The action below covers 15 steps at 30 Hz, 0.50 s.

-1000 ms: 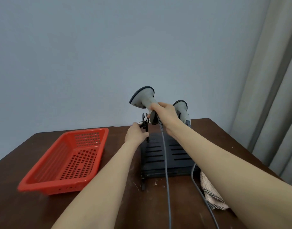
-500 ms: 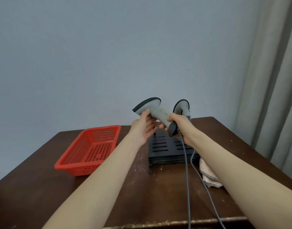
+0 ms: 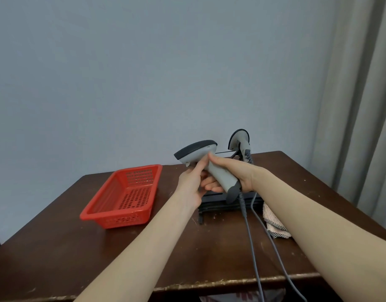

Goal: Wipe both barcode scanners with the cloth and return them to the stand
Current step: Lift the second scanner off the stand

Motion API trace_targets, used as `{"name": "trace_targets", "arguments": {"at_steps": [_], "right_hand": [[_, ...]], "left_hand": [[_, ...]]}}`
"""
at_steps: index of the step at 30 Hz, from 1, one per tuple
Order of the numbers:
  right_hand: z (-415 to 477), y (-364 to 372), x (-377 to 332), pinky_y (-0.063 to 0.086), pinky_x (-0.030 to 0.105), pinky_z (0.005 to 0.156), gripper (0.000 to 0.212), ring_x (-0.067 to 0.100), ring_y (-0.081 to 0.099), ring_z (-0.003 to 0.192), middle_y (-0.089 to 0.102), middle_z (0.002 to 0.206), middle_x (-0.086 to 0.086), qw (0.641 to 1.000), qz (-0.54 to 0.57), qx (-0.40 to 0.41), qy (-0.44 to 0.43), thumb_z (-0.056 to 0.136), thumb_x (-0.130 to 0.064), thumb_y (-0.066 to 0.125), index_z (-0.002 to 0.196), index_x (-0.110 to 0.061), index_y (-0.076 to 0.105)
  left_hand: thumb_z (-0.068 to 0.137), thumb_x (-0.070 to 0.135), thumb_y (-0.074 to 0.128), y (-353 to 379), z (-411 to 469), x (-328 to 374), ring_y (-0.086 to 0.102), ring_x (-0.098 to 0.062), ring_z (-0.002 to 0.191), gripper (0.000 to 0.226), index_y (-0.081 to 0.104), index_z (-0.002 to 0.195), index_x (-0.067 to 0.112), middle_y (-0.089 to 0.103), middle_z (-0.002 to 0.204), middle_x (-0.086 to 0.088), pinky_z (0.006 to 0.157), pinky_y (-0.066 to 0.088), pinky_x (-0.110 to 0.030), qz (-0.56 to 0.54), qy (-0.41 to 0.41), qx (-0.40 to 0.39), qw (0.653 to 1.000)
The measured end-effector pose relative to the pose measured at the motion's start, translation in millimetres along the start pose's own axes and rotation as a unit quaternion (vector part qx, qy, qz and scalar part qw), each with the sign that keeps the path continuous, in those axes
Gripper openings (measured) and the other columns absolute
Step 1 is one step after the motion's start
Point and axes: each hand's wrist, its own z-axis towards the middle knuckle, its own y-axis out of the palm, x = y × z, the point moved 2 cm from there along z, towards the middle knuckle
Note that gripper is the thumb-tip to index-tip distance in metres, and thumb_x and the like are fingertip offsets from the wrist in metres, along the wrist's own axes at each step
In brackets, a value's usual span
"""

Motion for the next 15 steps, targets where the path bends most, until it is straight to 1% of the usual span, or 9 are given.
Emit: {"name": "trace_targets", "arguments": {"at_steps": [2, 3, 5, 7, 9, 11, 13, 15], "right_hand": [[1.7, 0.2, -0.2, 0.060, 0.027, 0.056, 0.062, 0.019, 0.071, 0.063, 0.071, 0.080, 0.016, 0.999, 0.027, -0.021, 0.015, 0.070, -0.057, 0.059, 0.095, -0.001, 0.066], [2.7, -0.4, -0.1, 0.059, 0.026, 0.055, 0.061, 0.018, 0.070, 0.061, 0.070, 0.078, 0.015, 0.999, 0.035, -0.025, 0.019, 0.069, -0.056, 0.061, 0.094, -0.001, 0.066], [4.0, -0.6, 0.9, 0.054, 0.022, 0.047, 0.056, 0.013, 0.061, 0.050, 0.064, 0.069, 0.009, 0.998, 0.041, -0.038, 0.024, 0.071, -0.056, 0.061, 0.091, -0.004, 0.063], [6.0, -1.5, 3.2, 0.047, 0.018, 0.041, 0.051, 0.008, 0.051, 0.043, 0.056, 0.063, 0.005, 0.998, 0.038, -0.052, 0.025, 0.073, -0.056, 0.060, 0.089, -0.008, 0.060], [8.0, -4.7, 5.2, 0.044, 0.017, 0.039, 0.050, 0.008, 0.048, 0.041, 0.054, 0.060, 0.003, 0.998, 0.029, -0.054, 0.020, 0.074, -0.056, 0.060, 0.092, -0.010, 0.058], [8.6, -9.7, 5.7, 0.043, 0.017, 0.039, 0.050, 0.007, 0.046, 0.039, 0.053, 0.058, 0.002, 0.998, 0.033, -0.055, 0.014, 0.074, -0.055, 0.060, 0.098, -0.011, 0.059], [8.7, -13.7, 4.7, 0.042, 0.016, 0.039, 0.048, 0.006, 0.045, 0.038, 0.052, 0.057, 0.000, 0.997, 0.031, -0.065, 0.007, 0.078, -0.055, 0.058, 0.101, -0.013, 0.062], [9.0, -16.2, 3.6, 0.042, 0.015, 0.039, 0.046, 0.005, 0.044, 0.038, 0.051, 0.056, -0.001, 0.997, 0.013, -0.070, 0.006, 0.081, -0.056, 0.055, 0.099, -0.014, 0.062]], "left_hand": [[0.082, 0.035, 0.071, -1.8, -5.4, 0.2, 0.056, -0.014, 0.055, 0.033, 0.063, 0.097, 0.006, 0.061, 0.061, -0.001, 0.062, 0.052, -0.030, 0.022, 0.005, -0.015, 1.000], [0.083, 0.035, 0.070, -2.5, -8.2, 0.4, 0.055, -0.013, 0.054, 0.035, 0.063, 0.102, 0.006, 0.060, 0.058, 0.000, 0.067, 0.053, -0.032, 0.029, 0.004, -0.026, 0.999], [0.084, 0.033, 0.069, -4.0, -11.4, -0.5, 0.057, -0.014, 0.054, 0.031, 0.064, 0.101, 0.008, 0.055, 0.054, 0.000, 0.078, 0.055, -0.036, 0.032, 0.001, -0.032, 0.999], [0.087, 0.027, 0.066, -5.6, -15.7, -0.9, 0.064, -0.020, 0.066, 0.023, 0.063, 0.099, 0.007, 0.057, 0.060, -0.005, 0.084, 0.055, -0.038, 0.038, 0.006, -0.028, 0.999], [0.091, 0.012, 0.054, -9.6, -17.9, -2.7, 0.069, -0.023, 0.080, 0.015, 0.062, 0.101, 0.005, 0.065, 0.075, -0.009, 0.085, 0.055, -0.038, 0.040, 0.013, -0.019, 0.999], [0.089, 0.001, 0.046, -17.3, -18.2, -7.0, 0.068, -0.024, 0.092, 0.023, 0.062, 0.107, 0.004, 0.068, 0.096, -0.012, 0.082, 0.056, -0.037, 0.025, -0.003, 0.005, 1.000], [0.089, -0.002, 0.046, -27.3, -17.4, -9.6, 0.065, -0.024, 0.098, 0.027, 0.058, 0.113, 0.004, 0.064, 0.107, -0.013, 0.076, 0.055, -0.034, 0.011, -0.015, 0.041, 0.999], [0.093, 0.003, 0.047, -37.5, -15.0, -8.0, 0.063, -0.023, 0.100, 0.027, 0.055, 0.119, 0.005, 0.063, 0.110, -0.011, 0.075, 0.055, -0.033, 0.018, -0.007, 0.075, 0.997]]}}
